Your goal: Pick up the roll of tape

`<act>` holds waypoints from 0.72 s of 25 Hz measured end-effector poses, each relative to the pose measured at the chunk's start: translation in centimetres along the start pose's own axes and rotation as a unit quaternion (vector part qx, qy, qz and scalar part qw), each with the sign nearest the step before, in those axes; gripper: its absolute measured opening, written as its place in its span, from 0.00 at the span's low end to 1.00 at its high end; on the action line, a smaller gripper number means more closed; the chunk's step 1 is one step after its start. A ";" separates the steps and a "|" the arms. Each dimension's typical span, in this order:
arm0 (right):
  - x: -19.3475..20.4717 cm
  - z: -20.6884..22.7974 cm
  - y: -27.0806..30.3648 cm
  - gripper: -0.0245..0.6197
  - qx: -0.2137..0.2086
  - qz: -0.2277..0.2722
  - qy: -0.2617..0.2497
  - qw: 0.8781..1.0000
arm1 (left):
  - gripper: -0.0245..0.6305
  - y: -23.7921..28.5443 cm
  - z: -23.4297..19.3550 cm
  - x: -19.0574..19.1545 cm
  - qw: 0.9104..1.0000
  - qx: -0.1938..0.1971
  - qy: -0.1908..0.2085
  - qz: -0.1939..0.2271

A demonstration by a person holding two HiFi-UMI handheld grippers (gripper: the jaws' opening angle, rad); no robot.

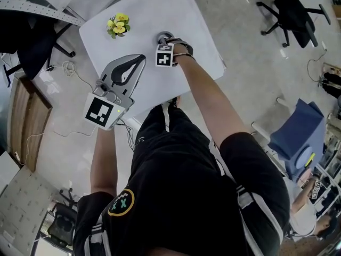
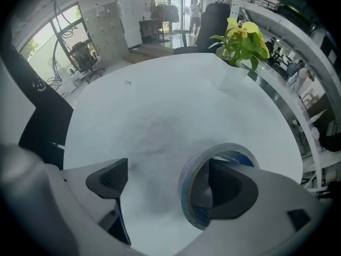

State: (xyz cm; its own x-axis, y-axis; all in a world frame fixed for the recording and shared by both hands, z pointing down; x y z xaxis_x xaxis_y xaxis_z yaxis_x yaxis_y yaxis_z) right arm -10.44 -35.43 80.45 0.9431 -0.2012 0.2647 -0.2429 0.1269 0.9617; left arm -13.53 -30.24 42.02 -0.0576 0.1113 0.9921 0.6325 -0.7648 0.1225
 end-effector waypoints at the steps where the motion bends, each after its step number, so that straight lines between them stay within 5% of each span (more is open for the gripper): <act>1: 0.1 0.1 0.0 0.77 0.004 -0.004 -0.004 1.000 | 0.07 0.1 0.2 -0.2 1.000 -0.001 -0.011 0.003; 6: 0.4 0.1 0.0 0.68 0.001 -0.017 -0.024 1.000 | 0.07 -0.1 0.4 0.6 1.000 0.008 0.010 0.003; 12: 0.5 -0.4 0.0 0.54 -0.007 -0.033 -0.056 0.998 | 0.07 0.1 0.7 -0.2 1.000 0.001 -0.016 0.005; 17: 0.5 -0.8 -0.1 0.34 -0.003 -0.044 -0.093 0.995 | 0.07 -0.2 0.7 -0.1 1.000 -0.001 -0.005 0.002; 18: 0.5 -0.8 -0.1 0.21 0.003 -0.047 -0.100 0.994 | 0.07 -0.3 0.7 -0.1 1.000 0.000 -0.001 0.002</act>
State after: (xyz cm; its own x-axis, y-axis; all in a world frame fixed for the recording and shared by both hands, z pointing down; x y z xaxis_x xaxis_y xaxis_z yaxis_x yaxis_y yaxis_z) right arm -9.75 -34.74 80.43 0.8978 -0.4010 0.1822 -0.1582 0.0924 0.9831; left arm -13.15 -29.57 41.91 -0.0546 0.1098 0.9925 0.6324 -0.7654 0.1195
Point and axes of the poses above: the fingertips, and each gripper's own axes: y forward along the fingers, z to its right, x out of its underside, the point moved 2 cm from there along -y, backward along the fingers, and after that the axes turned 3 degrees about -x, right-handed, at the moved point
